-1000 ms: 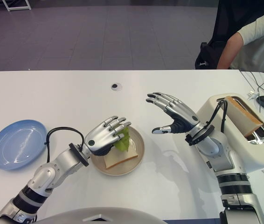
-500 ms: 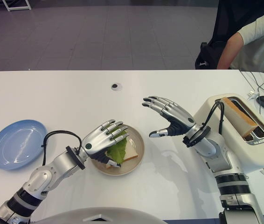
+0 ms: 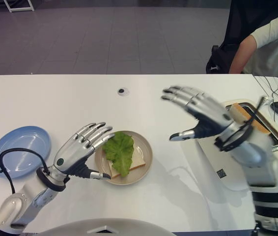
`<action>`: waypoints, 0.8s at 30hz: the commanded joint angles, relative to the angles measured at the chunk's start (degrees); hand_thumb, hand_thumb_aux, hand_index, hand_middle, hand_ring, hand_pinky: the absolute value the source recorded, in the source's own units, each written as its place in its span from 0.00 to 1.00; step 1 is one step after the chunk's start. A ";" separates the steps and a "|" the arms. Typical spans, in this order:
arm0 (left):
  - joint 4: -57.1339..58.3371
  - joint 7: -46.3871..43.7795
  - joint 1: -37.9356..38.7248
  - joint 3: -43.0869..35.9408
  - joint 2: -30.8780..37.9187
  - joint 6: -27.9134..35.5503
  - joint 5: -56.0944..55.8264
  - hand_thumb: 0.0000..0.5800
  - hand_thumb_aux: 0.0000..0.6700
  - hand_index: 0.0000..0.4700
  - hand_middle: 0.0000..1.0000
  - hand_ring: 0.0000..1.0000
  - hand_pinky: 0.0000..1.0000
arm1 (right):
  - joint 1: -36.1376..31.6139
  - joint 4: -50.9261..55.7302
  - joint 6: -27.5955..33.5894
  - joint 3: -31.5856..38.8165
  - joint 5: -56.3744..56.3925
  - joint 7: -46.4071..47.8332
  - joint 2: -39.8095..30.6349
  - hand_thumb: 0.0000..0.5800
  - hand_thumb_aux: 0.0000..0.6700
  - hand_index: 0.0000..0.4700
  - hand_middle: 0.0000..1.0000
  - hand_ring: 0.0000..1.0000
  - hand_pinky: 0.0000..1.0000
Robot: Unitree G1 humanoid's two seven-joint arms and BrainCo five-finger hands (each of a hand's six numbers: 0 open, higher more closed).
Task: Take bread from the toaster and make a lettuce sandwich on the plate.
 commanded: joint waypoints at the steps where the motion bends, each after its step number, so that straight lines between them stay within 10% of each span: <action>1: 1.55 0.29 1.97 -1.98 -6.50 -2.44 -11.24 0.00 0.00 0.00 0.00 0.00 0.00 | 3.50 -2.00 6.74 -12.44 13.63 8.61 -5.94 0.00 0.00 0.00 0.00 0.00 0.00; 7: 3.94 -0.38 3.48 -1.12 -11.63 -6.07 -21.64 0.00 0.00 0.00 0.00 0.00 0.00 | 13.43 11.09 6.60 -23.91 7.24 15.80 -11.91 0.00 0.00 0.00 0.00 0.00 0.00; 16: 5.14 -1.73 4.54 2.37 -13.26 -8.96 -22.09 0.00 0.00 0.00 0.00 0.00 0.00 | 19.66 24.07 2.82 -20.97 -8.35 10.17 -15.87 0.00 0.00 0.00 0.00 0.00 0.00; 17: 5.21 -1.82 4.52 2.62 -13.31 -9.14 -21.87 0.00 0.00 0.00 0.00 0.00 0.00 | 19.68 23.63 2.94 -20.69 -8.17 10.15 -15.76 0.05 0.03 0.03 0.00 0.00 0.00; 19: 5.30 -1.99 4.52 3.12 -13.35 -9.48 -21.07 0.00 0.00 0.00 0.00 0.00 0.00 | 19.30 22.20 3.02 -19.79 -7.10 10.22 -15.35 0.77 0.52 0.52 0.00 0.00 0.00; 22: 5.64 -2.41 4.37 3.55 -13.53 -9.83 -20.15 0.00 0.00 0.00 0.00 0.00 0.00 | 18.65 19.07 3.81 -18.95 -4.58 10.62 -14.38 0.86 0.62 0.62 0.00 0.00 0.00; 24: 5.81 -2.58 4.42 3.87 -13.79 -10.03 -19.54 0.00 0.00 0.00 0.00 0.00 0.00 | 17.78 17.59 4.77 -18.40 -3.09 10.55 -13.87 0.99 0.88 0.88 0.00 0.00 0.00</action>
